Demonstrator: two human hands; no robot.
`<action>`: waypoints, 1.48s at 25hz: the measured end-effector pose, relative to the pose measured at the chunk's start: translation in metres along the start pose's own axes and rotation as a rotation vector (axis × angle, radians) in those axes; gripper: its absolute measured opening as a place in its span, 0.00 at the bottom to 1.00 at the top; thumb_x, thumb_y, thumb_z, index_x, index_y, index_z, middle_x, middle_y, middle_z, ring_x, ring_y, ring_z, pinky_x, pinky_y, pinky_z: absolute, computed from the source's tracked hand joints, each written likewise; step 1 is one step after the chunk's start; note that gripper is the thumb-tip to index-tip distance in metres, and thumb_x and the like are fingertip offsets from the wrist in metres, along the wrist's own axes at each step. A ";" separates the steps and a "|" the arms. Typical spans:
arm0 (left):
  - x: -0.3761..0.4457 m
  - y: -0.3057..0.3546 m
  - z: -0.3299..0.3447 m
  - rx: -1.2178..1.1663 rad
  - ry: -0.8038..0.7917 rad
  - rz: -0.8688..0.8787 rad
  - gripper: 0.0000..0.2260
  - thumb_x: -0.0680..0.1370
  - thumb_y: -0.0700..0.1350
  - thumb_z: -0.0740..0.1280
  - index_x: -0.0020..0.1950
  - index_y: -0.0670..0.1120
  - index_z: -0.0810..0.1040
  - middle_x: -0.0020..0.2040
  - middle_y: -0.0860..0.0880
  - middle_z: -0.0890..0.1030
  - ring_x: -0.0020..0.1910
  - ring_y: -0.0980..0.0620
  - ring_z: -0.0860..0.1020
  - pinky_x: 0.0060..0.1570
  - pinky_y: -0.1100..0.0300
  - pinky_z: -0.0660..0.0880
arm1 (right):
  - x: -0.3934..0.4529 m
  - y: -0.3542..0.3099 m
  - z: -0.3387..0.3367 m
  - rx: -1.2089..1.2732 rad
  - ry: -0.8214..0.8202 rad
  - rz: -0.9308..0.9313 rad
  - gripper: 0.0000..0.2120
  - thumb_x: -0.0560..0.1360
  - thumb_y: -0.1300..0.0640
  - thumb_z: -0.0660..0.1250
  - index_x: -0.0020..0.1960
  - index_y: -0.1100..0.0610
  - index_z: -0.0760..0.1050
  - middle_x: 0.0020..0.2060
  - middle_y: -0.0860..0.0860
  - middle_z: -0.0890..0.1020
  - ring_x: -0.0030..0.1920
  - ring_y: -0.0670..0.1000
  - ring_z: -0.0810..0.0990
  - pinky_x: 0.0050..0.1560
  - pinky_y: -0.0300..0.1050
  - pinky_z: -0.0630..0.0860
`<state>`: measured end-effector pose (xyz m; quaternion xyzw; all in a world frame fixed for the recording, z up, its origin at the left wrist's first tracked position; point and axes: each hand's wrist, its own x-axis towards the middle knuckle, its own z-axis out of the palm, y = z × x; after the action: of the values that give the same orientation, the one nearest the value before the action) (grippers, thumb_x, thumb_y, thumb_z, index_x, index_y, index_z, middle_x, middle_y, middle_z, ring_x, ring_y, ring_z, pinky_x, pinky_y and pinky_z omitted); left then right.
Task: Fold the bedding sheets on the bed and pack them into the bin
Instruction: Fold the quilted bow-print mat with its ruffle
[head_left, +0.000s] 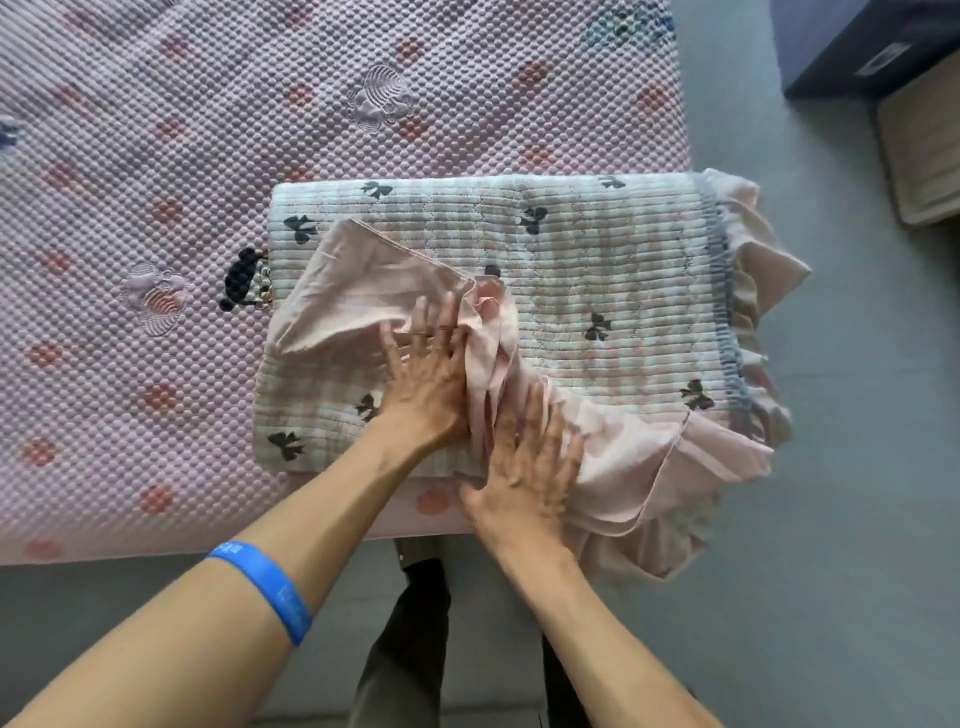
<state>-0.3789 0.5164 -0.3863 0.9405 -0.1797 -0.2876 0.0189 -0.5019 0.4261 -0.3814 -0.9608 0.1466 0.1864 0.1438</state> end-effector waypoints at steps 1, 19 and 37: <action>0.005 -0.004 -0.005 -0.059 -0.033 0.085 0.55 0.66 0.65 0.72 0.79 0.55 0.37 0.78 0.49 0.30 0.76 0.41 0.32 0.70 0.29 0.40 | 0.010 0.004 0.003 -0.024 0.006 0.054 0.60 0.57 0.45 0.77 0.80 0.60 0.51 0.78 0.59 0.59 0.77 0.64 0.58 0.73 0.65 0.49; 0.062 -0.029 -0.047 0.219 0.035 0.248 0.28 0.77 0.54 0.65 0.75 0.60 0.58 0.74 0.48 0.62 0.72 0.44 0.62 0.67 0.40 0.58 | 0.049 0.113 -0.091 -0.043 -0.429 0.097 0.15 0.67 0.52 0.66 0.54 0.47 0.76 0.50 0.50 0.83 0.55 0.58 0.80 0.46 0.45 0.71; 0.045 -0.052 -0.071 -0.125 0.108 0.156 0.08 0.72 0.40 0.64 0.41 0.51 0.68 0.32 0.53 0.71 0.34 0.54 0.71 0.37 0.57 0.62 | 0.055 0.149 -0.108 -0.171 -0.232 0.205 0.09 0.68 0.60 0.64 0.47 0.55 0.77 0.49 0.58 0.83 0.54 0.61 0.80 0.53 0.51 0.75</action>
<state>-0.2890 0.5443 -0.3584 0.9348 -0.2329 -0.2447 0.1094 -0.4691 0.2419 -0.3403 -0.9215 0.2100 0.3215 0.0578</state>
